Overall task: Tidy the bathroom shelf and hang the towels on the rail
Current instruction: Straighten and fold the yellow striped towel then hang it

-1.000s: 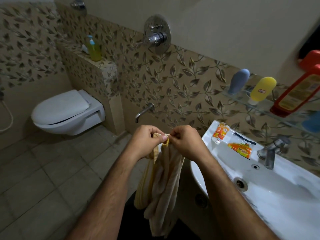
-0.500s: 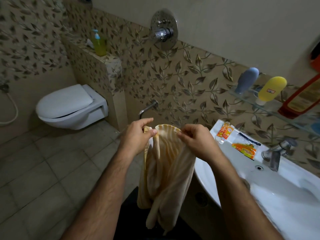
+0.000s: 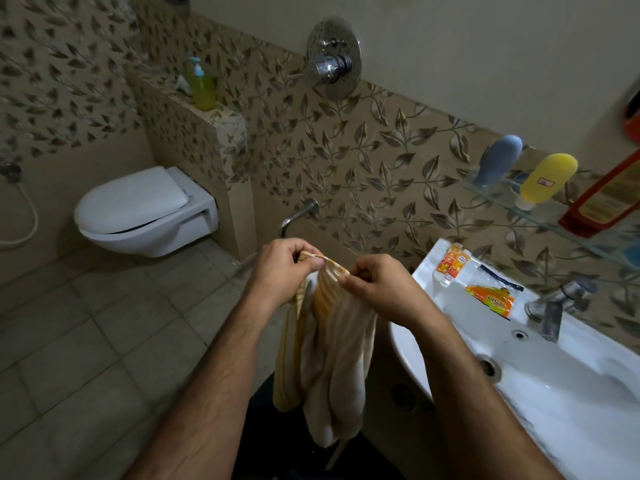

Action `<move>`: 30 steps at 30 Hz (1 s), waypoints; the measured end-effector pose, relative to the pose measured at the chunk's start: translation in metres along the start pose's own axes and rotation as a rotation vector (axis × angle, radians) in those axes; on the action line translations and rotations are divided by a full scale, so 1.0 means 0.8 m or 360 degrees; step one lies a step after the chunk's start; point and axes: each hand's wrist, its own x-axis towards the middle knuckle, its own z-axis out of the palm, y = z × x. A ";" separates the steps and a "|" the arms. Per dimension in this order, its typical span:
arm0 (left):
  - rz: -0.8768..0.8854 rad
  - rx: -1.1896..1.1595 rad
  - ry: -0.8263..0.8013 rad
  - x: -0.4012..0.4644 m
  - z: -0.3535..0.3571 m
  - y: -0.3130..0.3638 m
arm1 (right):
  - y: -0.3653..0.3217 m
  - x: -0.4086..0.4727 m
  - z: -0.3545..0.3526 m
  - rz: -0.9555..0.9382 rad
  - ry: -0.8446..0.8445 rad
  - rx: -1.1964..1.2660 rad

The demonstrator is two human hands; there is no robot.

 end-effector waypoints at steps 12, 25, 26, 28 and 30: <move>0.0098 -0.0513 -0.0487 -0.014 -0.009 0.018 | -0.003 -0.006 -0.012 -0.0156 0.0132 0.0092; 0.0153 -0.0030 -0.0156 -0.008 0.001 0.021 | -0.006 -0.015 -0.015 -0.0018 -0.0067 0.0377; 0.0151 0.0000 -0.0092 -0.006 -0.001 0.020 | -0.005 -0.018 -0.021 0.0015 -0.0086 0.0351; 0.0123 -0.0010 -0.0022 -0.002 -0.006 0.018 | -0.004 -0.025 -0.036 0.0067 -0.0112 0.0302; 0.0100 -0.0013 0.0021 0.000 -0.010 0.017 | -0.005 -0.032 -0.053 0.0078 -0.0138 0.0308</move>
